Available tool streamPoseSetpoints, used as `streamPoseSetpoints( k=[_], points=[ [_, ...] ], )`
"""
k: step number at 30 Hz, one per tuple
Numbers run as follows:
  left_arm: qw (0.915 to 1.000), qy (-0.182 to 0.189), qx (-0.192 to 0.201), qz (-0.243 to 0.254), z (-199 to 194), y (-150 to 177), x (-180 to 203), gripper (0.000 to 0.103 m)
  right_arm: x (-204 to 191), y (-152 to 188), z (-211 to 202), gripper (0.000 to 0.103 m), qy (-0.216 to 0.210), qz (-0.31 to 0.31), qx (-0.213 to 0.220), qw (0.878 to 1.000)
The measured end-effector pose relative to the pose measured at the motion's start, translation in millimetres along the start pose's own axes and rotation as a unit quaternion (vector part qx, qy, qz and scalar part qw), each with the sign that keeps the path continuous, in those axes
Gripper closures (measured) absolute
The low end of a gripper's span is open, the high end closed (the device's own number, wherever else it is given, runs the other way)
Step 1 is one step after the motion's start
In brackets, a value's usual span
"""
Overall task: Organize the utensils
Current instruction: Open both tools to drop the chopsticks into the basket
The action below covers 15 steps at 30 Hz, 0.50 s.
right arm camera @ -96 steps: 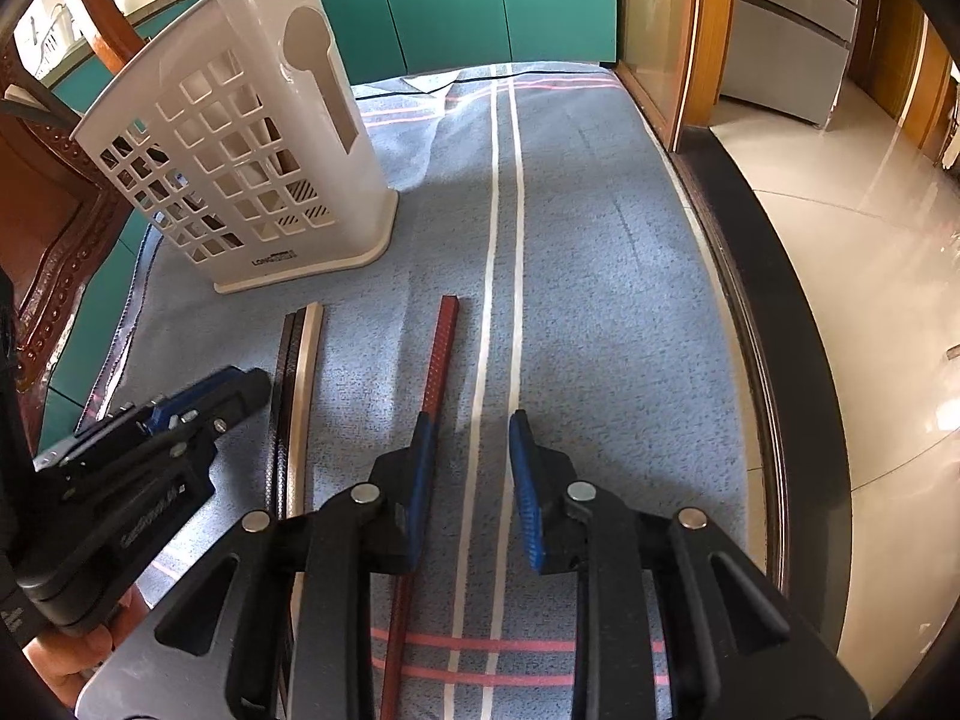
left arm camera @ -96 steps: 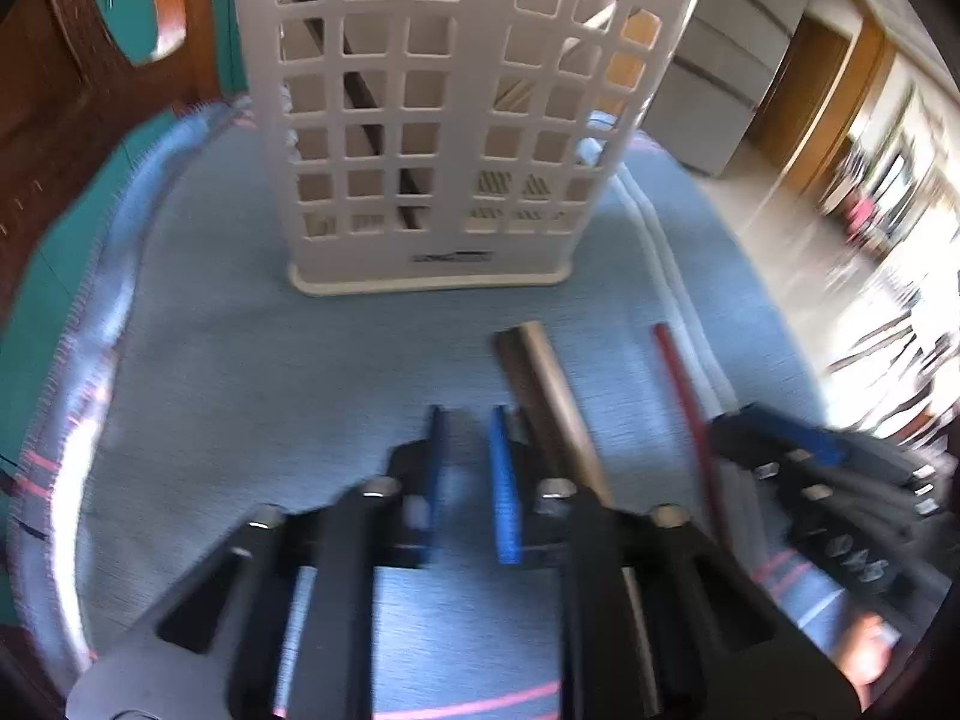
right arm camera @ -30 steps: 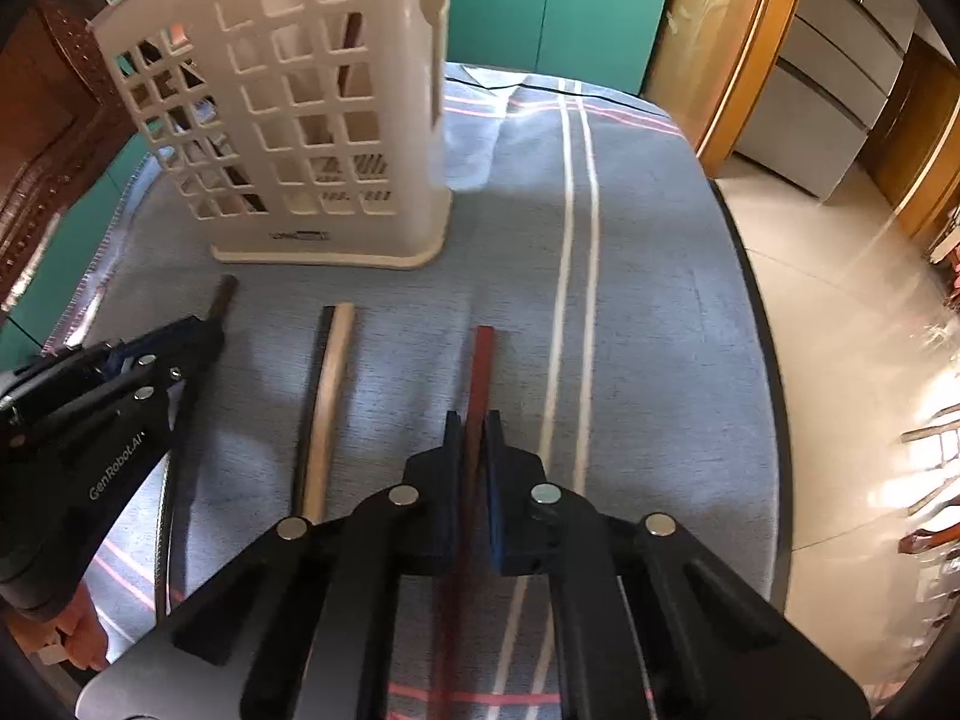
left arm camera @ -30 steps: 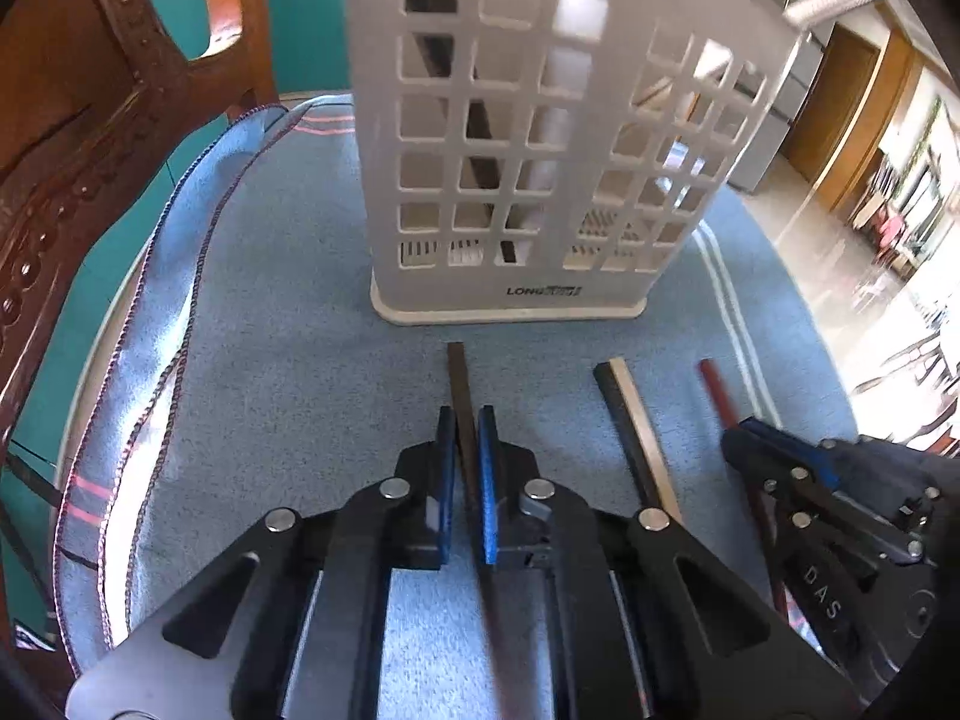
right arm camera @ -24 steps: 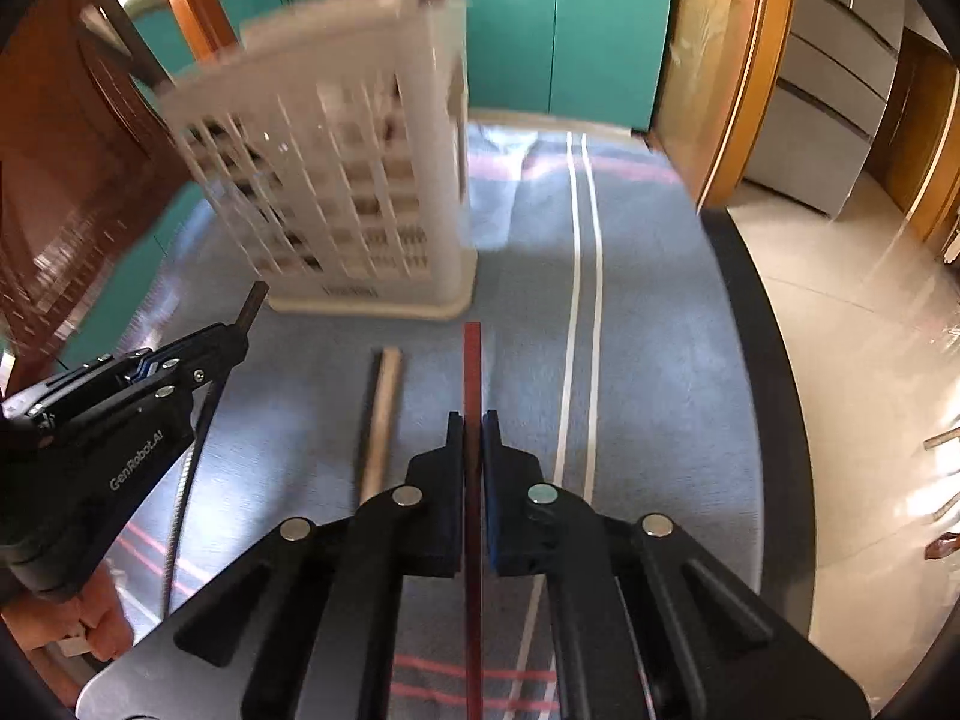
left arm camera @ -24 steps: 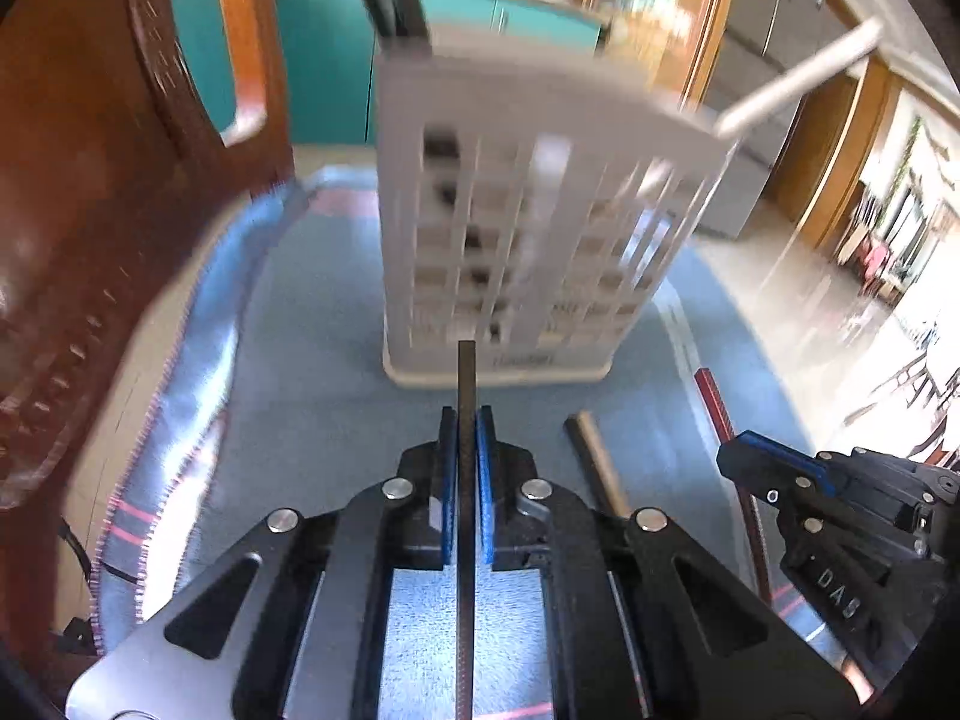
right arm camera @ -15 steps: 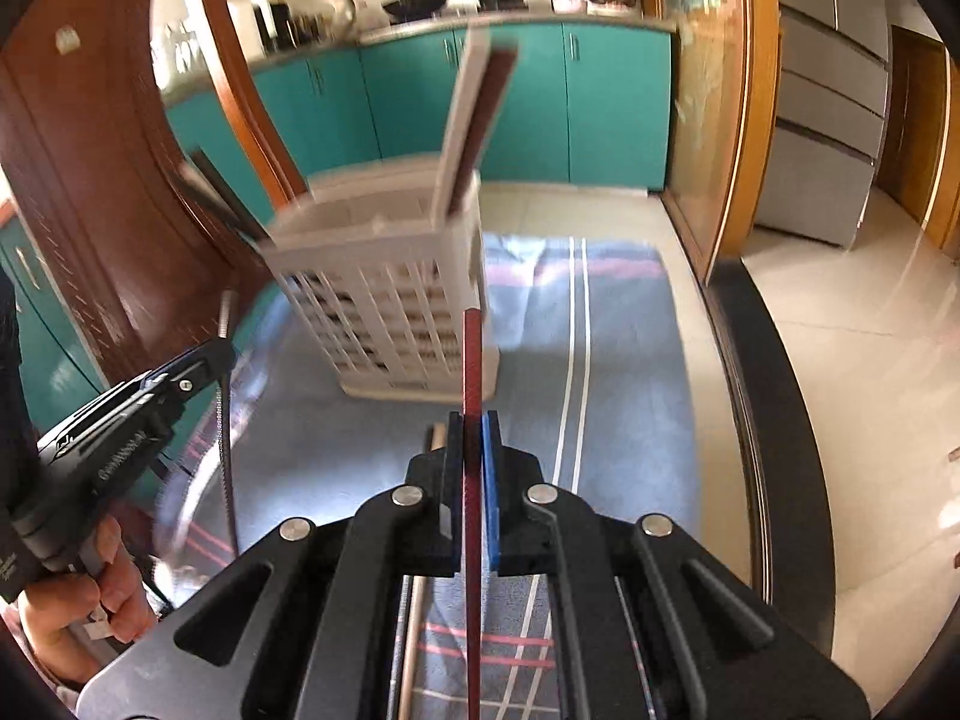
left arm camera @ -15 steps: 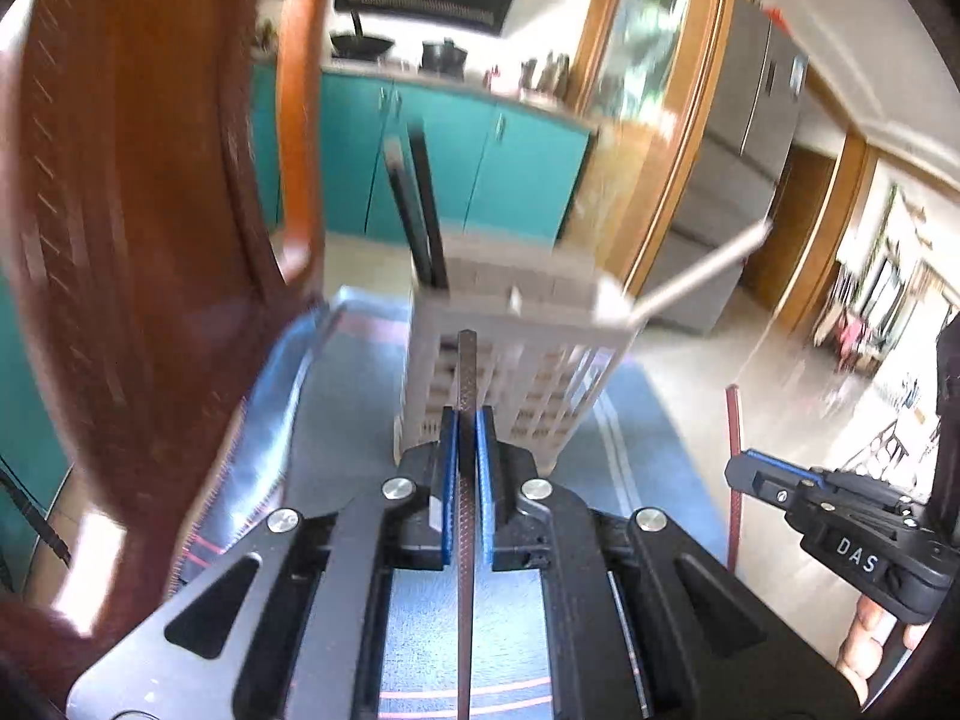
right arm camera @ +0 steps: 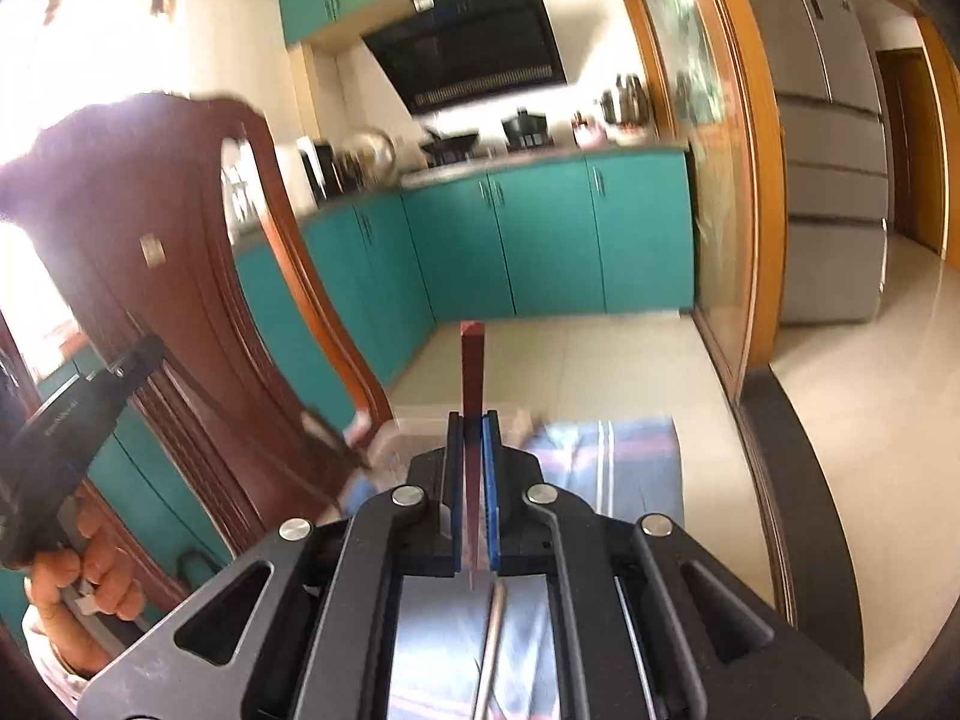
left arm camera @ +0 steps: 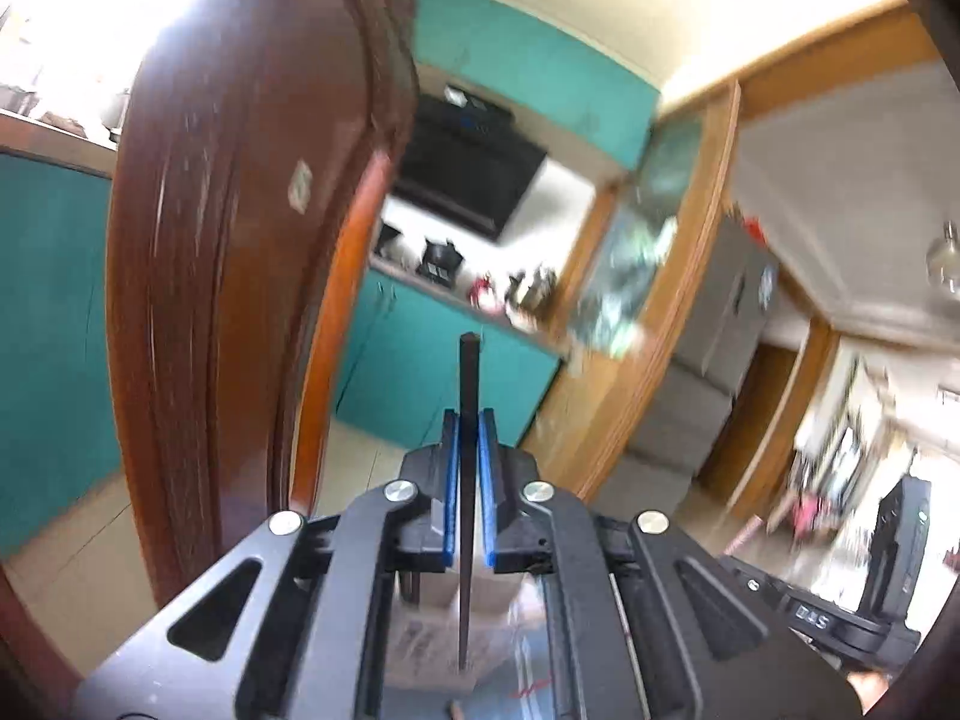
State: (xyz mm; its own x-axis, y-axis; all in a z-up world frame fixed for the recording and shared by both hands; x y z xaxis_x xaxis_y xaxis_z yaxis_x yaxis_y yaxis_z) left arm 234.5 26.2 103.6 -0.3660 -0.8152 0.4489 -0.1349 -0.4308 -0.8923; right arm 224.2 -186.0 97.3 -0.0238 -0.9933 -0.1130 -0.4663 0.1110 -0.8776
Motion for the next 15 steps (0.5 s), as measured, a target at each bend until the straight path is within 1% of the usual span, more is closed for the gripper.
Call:
streamPoseSetpoints(
  k=[2,3,4,6,7,9,11,13,15],
  points=[
    [0.9998,-0.013,0.014,-0.012,4,-9,-4,0.096,-5,-22,-6,0.096,-0.005,0.009,0.024,1.000],
    [0.9993,-0.024,0.027,-0.013,9,-13,-6,0.096,-7,-34,-9,0.096,-0.009,0.013,0.042,0.999],
    [0.9989,-0.028,0.034,-0.015,7,-14,-6,0.096,-7,-41,-12,0.096,-0.009,0.016,0.058,0.998],
    [0.9980,-0.032,0.049,-0.023,16,-17,-9,0.096,-11,-59,-11,0.096,-0.001,0.022,0.086,0.996],
    [0.9977,-0.033,0.053,-0.028,21,-19,-10,0.096,-12,-65,-8,0.096,0.002,0.026,0.090,0.996],
    [0.9971,-0.030,0.063,-0.030,32,-20,-10,0.096,-14,-71,4,0.096,0.010,0.027,0.093,0.995],
    [0.9966,-0.046,0.068,-0.010,45,-17,-8,0.096,-20,-69,24,0.096,0.024,0.016,0.088,0.996],
    [0.9976,-0.053,0.045,0.004,72,0,-8,0.096,-24,-59,44,0.096,0.025,0.007,0.077,0.997],
    [0.9979,-0.061,0.020,0.008,86,18,-14,0.096,-26,-43,64,0.096,0.031,-0.002,0.058,0.998]
  ],
)
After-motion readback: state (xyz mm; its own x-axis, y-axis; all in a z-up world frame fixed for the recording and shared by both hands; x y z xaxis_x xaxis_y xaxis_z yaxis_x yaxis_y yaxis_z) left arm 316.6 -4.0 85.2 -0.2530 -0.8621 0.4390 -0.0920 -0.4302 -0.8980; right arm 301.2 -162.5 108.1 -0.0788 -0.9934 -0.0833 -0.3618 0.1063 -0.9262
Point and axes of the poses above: each gripper's, at about its wrist camera, not at the fingertips, and z roughly the way its jaws point, x to its right, y to its underside, the point moved 3 cm from there along z, roughly the way its jaws point, and after that the axes turned 13 degrees about y, right-handed, at the moved point
